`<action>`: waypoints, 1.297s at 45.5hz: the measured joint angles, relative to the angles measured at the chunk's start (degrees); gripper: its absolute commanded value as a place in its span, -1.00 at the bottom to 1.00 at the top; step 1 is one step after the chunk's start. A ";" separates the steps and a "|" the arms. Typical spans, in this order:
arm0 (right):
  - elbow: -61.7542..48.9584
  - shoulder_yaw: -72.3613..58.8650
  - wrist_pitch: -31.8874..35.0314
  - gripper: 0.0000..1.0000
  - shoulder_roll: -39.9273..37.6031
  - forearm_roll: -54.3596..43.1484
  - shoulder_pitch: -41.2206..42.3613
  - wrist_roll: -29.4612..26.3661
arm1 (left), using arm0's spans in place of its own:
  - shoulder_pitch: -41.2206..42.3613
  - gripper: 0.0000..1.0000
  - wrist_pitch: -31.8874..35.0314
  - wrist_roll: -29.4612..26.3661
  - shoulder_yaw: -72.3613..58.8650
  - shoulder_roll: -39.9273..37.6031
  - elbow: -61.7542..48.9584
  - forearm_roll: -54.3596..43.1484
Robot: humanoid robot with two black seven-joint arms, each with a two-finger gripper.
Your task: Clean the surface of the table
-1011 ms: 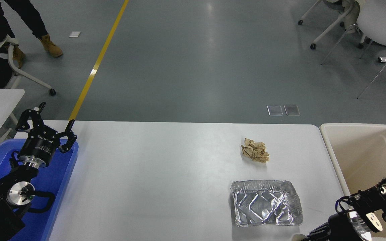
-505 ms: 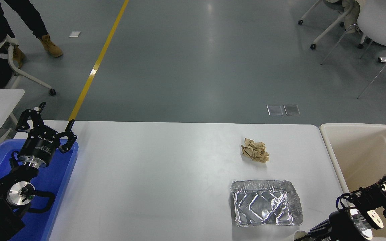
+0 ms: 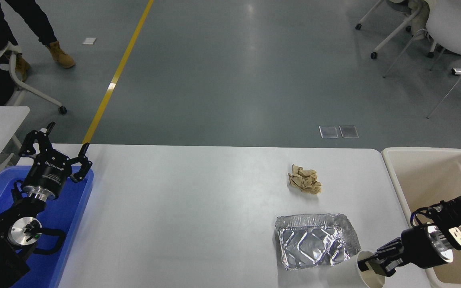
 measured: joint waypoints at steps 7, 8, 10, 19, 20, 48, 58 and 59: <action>1.01 -0.16 0.09 -1.00 -1.05 0.04 0.88 0.70 | 0.00 1.00 0.00 0.00 0.00 0.00 0.00 0.00; 1.21 -0.18 0.10 -1.00 -1.18 0.05 1.01 0.79 | 0.00 1.00 0.00 0.00 0.00 0.00 0.00 0.00; 1.49 -0.20 0.12 -1.00 -1.40 0.08 1.31 0.91 | 0.00 1.00 0.00 0.00 0.00 0.00 0.00 0.00; 2.24 -0.26 0.15 -1.00 -1.90 1.19 3.05 1.21 | 0.00 1.00 0.00 0.00 0.00 0.00 0.00 0.00; 2.24 -0.27 0.16 -1.00 -1.93 1.54 3.27 1.22 | 0.00 1.00 0.00 0.00 0.00 0.00 0.00 0.00; -7.13 -0.07 -0.14 -1.00 -2.24 18.40 8.78 1.28 | 0.00 1.00 0.00 0.00 0.00 0.00 0.00 0.00; -11.14 0.00 -0.17 -1.00 -2.18 24.13 9.47 1.23 | 0.00 1.00 0.00 0.00 0.00 0.00 0.00 0.00; -11.44 0.02 -0.17 -1.00 -2.16 24.48 9.51 1.23 | 0.00 1.00 0.00 0.00 0.00 0.00 0.00 0.00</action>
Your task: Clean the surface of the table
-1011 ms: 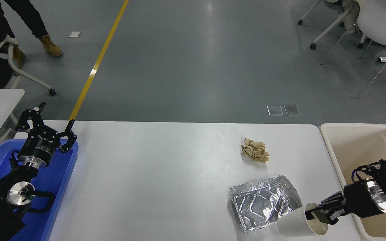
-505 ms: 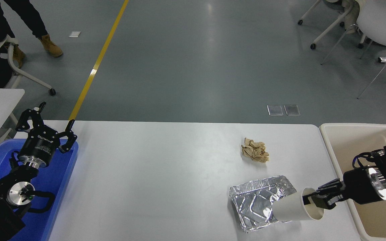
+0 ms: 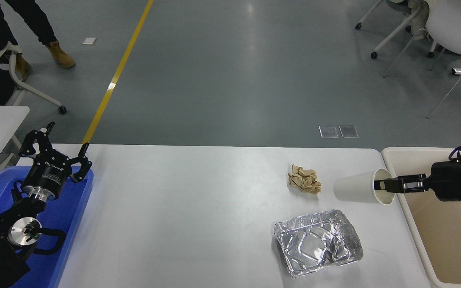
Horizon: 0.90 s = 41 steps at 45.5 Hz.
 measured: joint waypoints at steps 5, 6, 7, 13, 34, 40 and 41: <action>-1.97 0.09 0.00 -1.00 0.09 2.26 0.14 0.00 | 0.00 1.00 0.00 0.00 0.00 0.00 0.00 0.00; -2.51 0.09 0.00 -1.00 0.13 2.90 0.16 0.00 | 0.00 1.00 0.00 0.00 0.00 0.00 0.00 0.00; -2.88 0.09 0.00 -1.00 0.16 3.30 0.17 0.01 | 0.00 1.00 0.00 0.00 0.00 0.00 0.00 0.00; -5.13 0.06 -0.01 -1.00 0.26 6.05 0.23 0.04 | 0.00 1.00 0.00 0.00 0.00 0.00 0.00 0.00; -9.50 0.51 0.16 -1.00 0.07 13.60 0.54 -0.05 | 0.00 1.00 0.00 0.00 0.00 0.00 0.00 0.00; -15.22 0.06 0.04 -1.00 1.50 16.27 -1.18 -0.13 | -0.01 1.00 0.00 -0.01 0.00 0.00 -0.01 -0.02; -16.31 0.01 0.04 -1.00 1.83 16.62 -1.49 -0.15 | -0.01 1.00 0.00 0.00 0.00 0.00 0.00 -0.02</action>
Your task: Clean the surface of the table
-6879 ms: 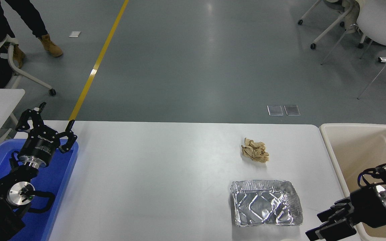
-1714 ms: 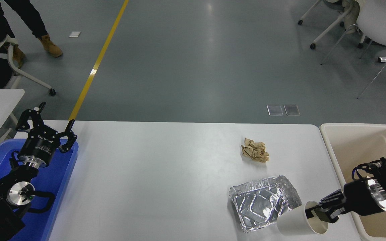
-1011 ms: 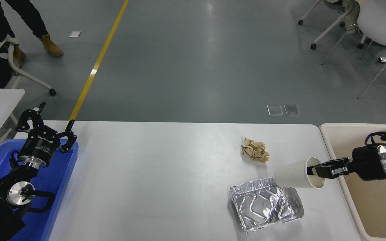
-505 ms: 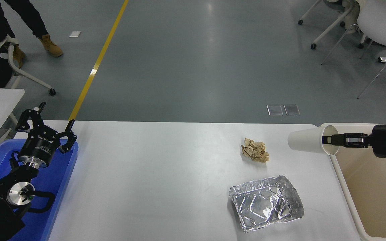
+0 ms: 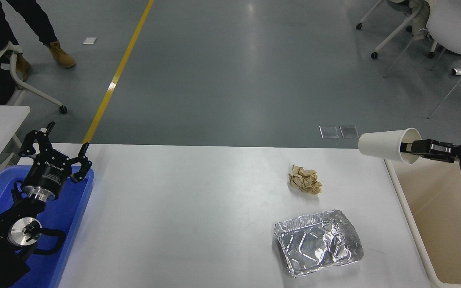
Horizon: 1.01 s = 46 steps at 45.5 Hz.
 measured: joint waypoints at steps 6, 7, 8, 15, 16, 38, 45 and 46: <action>-8.99 -0.20 -0.03 -1.00 3.11 2.03 -2.64 -0.08 | -0.01 1.00 0.00 0.00 0.00 0.00 -0.01 0.01; -10.23 -0.21 -0.03 -1.00 3.56 2.25 -3.05 -0.08 | 0.00 1.00 0.00 0.00 0.00 0.00 -0.01 0.01; -11.49 -0.24 -0.03 -1.00 4.01 2.42 -3.48 -0.09 | -0.01 1.00 0.00 0.00 0.00 0.00 -0.01 0.02; -20.30 -0.29 -0.07 -1.00 7.27 3.70 -6.32 -0.31 | 0.00 1.00 0.00 0.00 0.00 0.00 0.00 0.00; -21.20 -0.29 -0.07 -1.00 7.58 3.88 -6.58 -0.36 | 0.00 1.00 0.00 0.00 0.00 0.00 0.00 0.01; -33.88 -0.36 -0.12 -1.00 11.35 14.59 -9.83 -11.13 | 0.01 1.00 0.00 0.00 0.00 0.00 0.00 0.02; -35.65 -0.33 -0.12 -1.00 11.97 17.59 -11.03 -15.48 | 0.01 1.00 0.00 0.00 0.00 0.00 0.00 0.02; -35.87 -0.33 -0.12 -1.00 12.08 17.86 -11.23 -16.04 | 0.01 1.00 0.00 0.00 0.00 0.00 0.01 0.02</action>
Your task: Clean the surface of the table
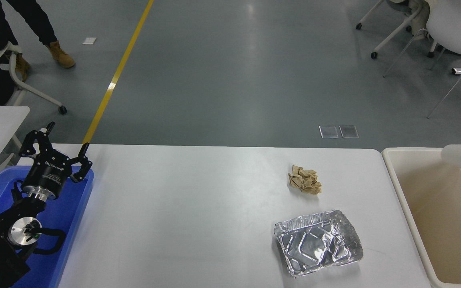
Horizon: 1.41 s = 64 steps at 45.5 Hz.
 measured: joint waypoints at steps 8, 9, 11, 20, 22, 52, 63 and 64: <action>-1.43 0.08 -0.01 -1.00 0.69 2.11 -1.52 -4.92 | 0.00 1.00 0.00 0.00 0.00 0.00 0.00 0.00; -1.54 0.08 -0.01 -1.00 0.75 2.31 -1.66 -5.46 | 0.00 1.00 0.00 0.00 0.00 0.00 0.00 0.00; -1.71 0.08 -0.01 -1.00 0.85 2.77 -1.99 -6.73 | 0.00 1.00 0.00 0.00 0.00 0.00 0.00 0.00; -2.20 0.08 -0.02 -1.00 1.20 5.08 -3.34 -12.76 | 0.00 1.00 0.00 0.00 0.00 0.00 0.00 0.00; -2.28 0.08 -0.02 -1.00 1.35 5.50 -3.61 -13.92 | 0.00 1.00 0.00 0.00 0.00 0.00 0.00 0.00; -2.44 -6.47 -3.37 -1.00 8.26 6.77 -6.66 -18.72 | 0.00 1.00 0.00 0.00 0.00 0.00 0.00 0.00; -2.72 -7.10 -6.04 -1.00 12.04 6.96 -6.66 -21.39 | 0.00 1.00 0.00 0.00 0.00 0.00 -0.01 0.00; -2.83 -7.11 -6.22 -1.00 12.37 6.98 -6.66 -21.63 | 0.00 1.00 0.00 0.00 0.00 0.00 -0.01 0.00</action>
